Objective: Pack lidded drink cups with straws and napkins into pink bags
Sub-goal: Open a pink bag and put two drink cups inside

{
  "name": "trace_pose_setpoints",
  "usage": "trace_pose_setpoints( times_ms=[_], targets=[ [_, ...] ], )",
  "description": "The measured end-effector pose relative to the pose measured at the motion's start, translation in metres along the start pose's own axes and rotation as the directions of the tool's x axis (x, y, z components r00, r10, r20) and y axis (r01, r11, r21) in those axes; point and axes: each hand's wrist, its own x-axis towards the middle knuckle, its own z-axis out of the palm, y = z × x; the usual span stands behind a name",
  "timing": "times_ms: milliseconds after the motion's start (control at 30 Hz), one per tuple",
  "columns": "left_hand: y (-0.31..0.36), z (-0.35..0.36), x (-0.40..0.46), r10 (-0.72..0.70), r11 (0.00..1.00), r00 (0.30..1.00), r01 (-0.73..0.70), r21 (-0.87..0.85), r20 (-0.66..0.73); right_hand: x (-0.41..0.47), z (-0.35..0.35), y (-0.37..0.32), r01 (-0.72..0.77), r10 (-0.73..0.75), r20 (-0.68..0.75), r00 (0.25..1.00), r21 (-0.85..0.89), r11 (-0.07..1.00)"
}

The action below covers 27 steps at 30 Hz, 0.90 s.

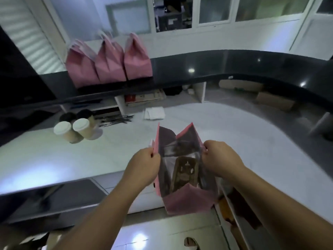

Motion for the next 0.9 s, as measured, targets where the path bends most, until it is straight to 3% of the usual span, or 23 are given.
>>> trace_pose_setpoints(
  times_ms=[433, 633, 900],
  targets=[
    [-0.069, -0.073, 0.102, -0.291, 0.957, 0.942, 0.288, -0.046, -0.167, 0.146, 0.029, -0.128, 0.266, -0.273, 0.169, 0.947, 0.062, 0.962],
    [-0.120, -0.107, 0.158, -0.291, 0.957, 0.942, 0.287, -0.050, -0.168, 0.192, 0.056, -0.188, 0.268, -0.274, 0.175, 0.946, 0.058, 0.962],
    [-0.181, -0.152, 0.230, -0.145, 0.989, 0.982, 0.145, -0.002, -0.121, 0.241, 0.089, -0.266, 0.147, -0.151, 0.162, 0.975, 0.034, 0.988]
  ],
)
